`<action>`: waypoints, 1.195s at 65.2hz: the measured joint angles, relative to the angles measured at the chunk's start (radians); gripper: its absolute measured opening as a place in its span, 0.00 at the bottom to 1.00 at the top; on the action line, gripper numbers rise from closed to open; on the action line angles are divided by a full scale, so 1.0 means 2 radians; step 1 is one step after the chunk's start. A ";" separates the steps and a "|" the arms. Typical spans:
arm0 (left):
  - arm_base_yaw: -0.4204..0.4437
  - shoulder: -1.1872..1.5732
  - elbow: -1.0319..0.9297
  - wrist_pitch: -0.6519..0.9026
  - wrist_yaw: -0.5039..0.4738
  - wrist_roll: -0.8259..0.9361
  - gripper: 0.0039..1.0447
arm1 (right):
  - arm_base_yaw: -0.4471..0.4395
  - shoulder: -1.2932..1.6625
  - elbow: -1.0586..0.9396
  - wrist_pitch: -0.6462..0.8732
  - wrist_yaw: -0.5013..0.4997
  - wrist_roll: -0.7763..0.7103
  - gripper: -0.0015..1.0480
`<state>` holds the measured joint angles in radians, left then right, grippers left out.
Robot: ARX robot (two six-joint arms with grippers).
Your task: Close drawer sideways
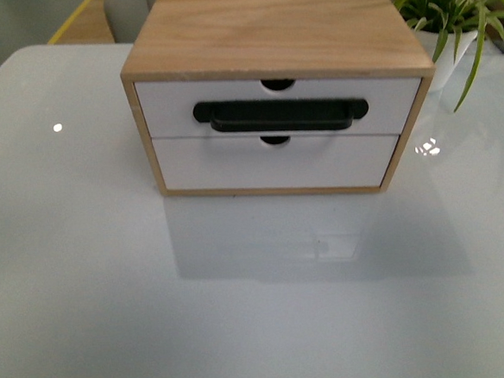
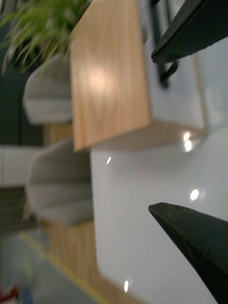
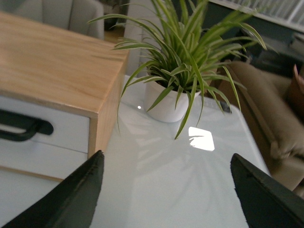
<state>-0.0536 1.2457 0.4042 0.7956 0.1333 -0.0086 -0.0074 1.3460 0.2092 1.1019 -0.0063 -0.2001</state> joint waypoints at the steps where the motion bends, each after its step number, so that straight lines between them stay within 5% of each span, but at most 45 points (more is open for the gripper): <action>1: -0.001 -0.002 -0.007 0.017 -0.027 0.000 0.80 | 0.000 -0.005 -0.006 0.003 0.001 0.014 0.65; 7: -0.001 -0.022 -0.045 0.041 -0.091 0.000 0.63 | 0.002 -0.042 -0.027 -0.006 0.002 0.063 0.48; 22: 0.025 -0.106 -0.114 0.027 -0.067 0.001 0.17 | 0.002 -0.150 -0.069 -0.073 0.003 0.092 0.03; 26: 0.025 -0.140 -0.134 0.012 -0.067 0.001 0.02 | 0.002 -0.195 -0.079 -0.106 0.003 0.094 0.02; 44: 0.025 -0.224 -0.185 -0.016 -0.067 0.002 0.01 | 0.003 -0.326 -0.095 -0.216 0.003 0.094 0.02; 78: 0.025 -0.415 -0.194 -0.192 -0.067 0.002 0.01 | 0.003 -0.501 -0.096 -0.379 0.003 0.094 0.02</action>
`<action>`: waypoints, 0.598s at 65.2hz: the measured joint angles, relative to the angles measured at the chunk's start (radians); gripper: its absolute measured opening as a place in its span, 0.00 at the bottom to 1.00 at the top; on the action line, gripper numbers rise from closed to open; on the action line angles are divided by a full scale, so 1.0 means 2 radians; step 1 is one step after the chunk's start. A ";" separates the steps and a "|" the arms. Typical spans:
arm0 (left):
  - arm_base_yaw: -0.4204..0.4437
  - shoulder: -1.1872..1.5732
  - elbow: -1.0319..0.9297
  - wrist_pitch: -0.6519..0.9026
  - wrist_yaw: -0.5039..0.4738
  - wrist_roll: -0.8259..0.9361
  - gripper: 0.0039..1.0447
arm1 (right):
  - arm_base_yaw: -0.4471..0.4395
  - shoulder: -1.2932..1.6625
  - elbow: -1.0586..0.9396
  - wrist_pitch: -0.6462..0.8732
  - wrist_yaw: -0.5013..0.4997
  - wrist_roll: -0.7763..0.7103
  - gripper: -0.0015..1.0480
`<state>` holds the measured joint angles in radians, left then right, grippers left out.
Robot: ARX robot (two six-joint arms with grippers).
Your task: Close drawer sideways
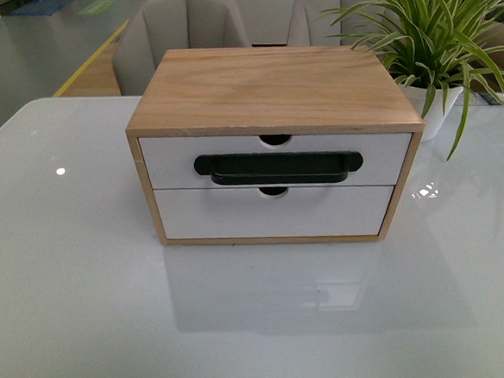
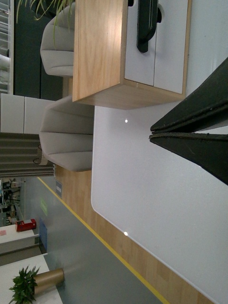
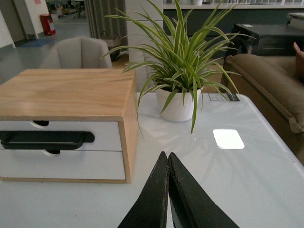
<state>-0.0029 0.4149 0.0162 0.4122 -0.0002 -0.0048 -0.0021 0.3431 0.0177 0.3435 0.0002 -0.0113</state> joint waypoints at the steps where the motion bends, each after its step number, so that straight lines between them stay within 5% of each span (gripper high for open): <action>1: 0.000 -0.005 0.000 -0.004 0.000 0.000 0.01 | 0.000 -0.004 0.000 -0.003 0.000 0.000 0.02; 29: 0.000 -0.101 0.000 -0.099 0.000 0.000 0.01 | 0.000 -0.084 0.000 -0.084 0.000 0.000 0.02; 39: 0.000 -0.130 0.000 -0.130 0.000 0.000 0.01 | 0.000 -0.167 0.000 -0.169 0.000 0.000 0.02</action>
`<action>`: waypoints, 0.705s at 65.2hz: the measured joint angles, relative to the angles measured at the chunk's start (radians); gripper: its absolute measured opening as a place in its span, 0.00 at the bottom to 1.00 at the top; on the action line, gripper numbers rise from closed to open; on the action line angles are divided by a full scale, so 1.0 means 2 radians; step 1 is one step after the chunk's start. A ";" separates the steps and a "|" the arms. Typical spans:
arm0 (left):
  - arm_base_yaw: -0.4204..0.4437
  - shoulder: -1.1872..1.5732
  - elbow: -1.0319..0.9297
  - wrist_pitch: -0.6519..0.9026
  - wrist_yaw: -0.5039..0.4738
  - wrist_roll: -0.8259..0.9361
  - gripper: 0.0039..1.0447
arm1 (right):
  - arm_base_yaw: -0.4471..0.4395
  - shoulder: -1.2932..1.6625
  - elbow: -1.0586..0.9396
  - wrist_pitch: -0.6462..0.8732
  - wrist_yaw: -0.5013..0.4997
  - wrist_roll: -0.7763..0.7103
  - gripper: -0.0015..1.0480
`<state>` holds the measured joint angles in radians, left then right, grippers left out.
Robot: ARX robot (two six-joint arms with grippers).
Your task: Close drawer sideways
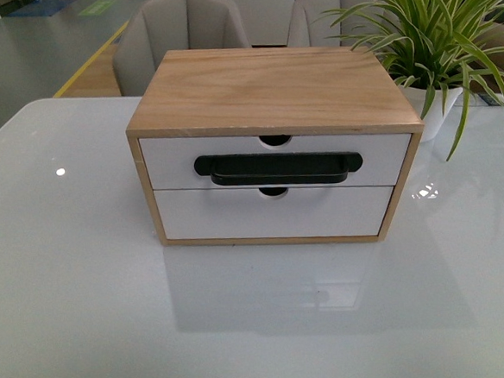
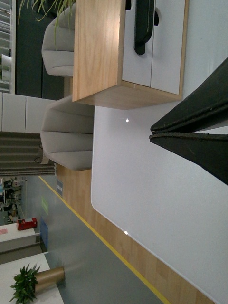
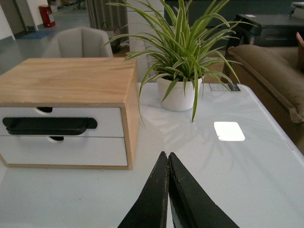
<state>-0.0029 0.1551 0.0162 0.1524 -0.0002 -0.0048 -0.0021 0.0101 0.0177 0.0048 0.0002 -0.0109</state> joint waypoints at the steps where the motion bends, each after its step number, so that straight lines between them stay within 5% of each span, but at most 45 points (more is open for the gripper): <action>1: 0.000 -0.013 0.000 -0.020 0.000 0.000 0.01 | 0.000 0.000 0.000 -0.001 0.000 0.000 0.02; 6: 0.000 -0.065 0.000 -0.072 0.000 0.000 0.01 | 0.000 -0.001 0.000 -0.001 0.000 0.000 0.02; 25: 0.000 -0.074 0.000 -0.076 0.000 0.000 0.03 | 0.000 -0.002 0.000 -0.002 0.000 0.000 0.03; 46: 0.000 -0.074 0.000 -0.076 0.000 0.000 0.67 | 0.000 -0.002 0.000 -0.002 0.000 0.000 0.66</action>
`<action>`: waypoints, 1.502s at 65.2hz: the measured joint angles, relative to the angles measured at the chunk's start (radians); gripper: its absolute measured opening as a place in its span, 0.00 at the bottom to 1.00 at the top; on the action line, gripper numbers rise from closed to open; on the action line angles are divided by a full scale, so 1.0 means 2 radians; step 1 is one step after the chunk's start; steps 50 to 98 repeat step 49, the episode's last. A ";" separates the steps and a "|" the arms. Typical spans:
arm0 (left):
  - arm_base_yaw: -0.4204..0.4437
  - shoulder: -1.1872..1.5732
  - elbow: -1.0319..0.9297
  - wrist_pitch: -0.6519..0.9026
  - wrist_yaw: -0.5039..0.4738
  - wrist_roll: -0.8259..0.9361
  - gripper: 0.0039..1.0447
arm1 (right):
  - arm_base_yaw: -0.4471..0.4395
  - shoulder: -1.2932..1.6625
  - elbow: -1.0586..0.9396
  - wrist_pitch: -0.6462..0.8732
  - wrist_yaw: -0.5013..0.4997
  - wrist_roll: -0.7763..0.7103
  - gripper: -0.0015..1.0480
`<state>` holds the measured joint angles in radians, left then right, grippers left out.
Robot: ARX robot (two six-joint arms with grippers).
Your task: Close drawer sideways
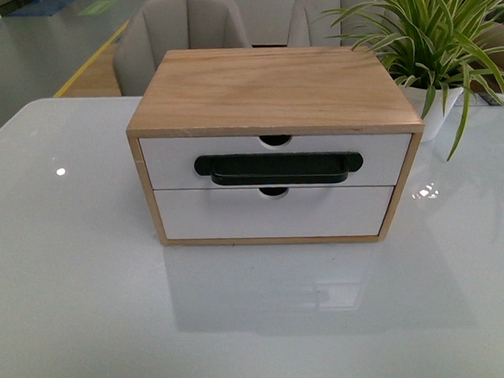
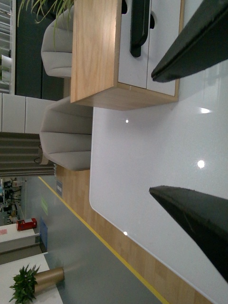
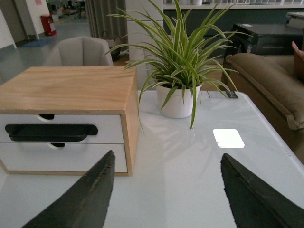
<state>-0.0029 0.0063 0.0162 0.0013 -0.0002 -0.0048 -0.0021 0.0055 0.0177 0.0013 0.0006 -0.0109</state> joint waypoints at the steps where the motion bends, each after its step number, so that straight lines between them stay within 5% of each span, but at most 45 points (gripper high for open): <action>1: 0.000 0.000 0.000 0.000 0.000 0.000 0.70 | 0.000 0.000 0.000 0.000 0.000 0.000 0.69; 11: 0.000 0.000 0.000 0.000 0.000 0.001 0.93 | 0.000 0.000 0.000 0.000 0.000 0.001 0.93; 98: 0.000 0.000 0.000 0.000 0.000 0.000 0.92 | 0.000 0.000 0.000 0.000 0.000 0.000 0.91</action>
